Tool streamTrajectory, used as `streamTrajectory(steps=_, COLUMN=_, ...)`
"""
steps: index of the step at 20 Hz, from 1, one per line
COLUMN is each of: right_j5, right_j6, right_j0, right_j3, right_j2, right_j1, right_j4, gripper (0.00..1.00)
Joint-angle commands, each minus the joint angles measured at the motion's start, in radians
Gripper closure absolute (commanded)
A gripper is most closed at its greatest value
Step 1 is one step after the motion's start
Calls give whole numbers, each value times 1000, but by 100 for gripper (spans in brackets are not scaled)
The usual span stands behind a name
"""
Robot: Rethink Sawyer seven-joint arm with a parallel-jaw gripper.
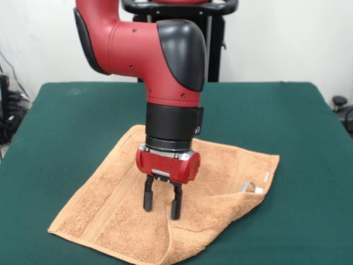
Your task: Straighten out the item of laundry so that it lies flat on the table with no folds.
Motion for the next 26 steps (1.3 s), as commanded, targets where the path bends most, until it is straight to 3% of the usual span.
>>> streamTrajectory(steps=1, right_j5=-37, right_j6=157, right_j0=-10, right_j3=104, right_j2=174, right_j1=52, right_j4=-61, gripper=0)
streamTrajectory(steps=9, right_j5=-57, right_j6=174, right_j0=-21, right_j3=108, right_j2=199, right_j1=53, right_j4=-66, gripper=0)
streamTrajectory(steps=17, right_j5=-22, right_j6=156, right_j0=-167, right_j3=207, right_j2=404, right_j1=-3, right_j4=-161, gripper=0)
streamTrajectory(steps=26, right_j5=54, right_j6=116, right_j0=-242, right_j3=247, right_j2=477, right_j1=-59, right_j4=-180, gripper=0)
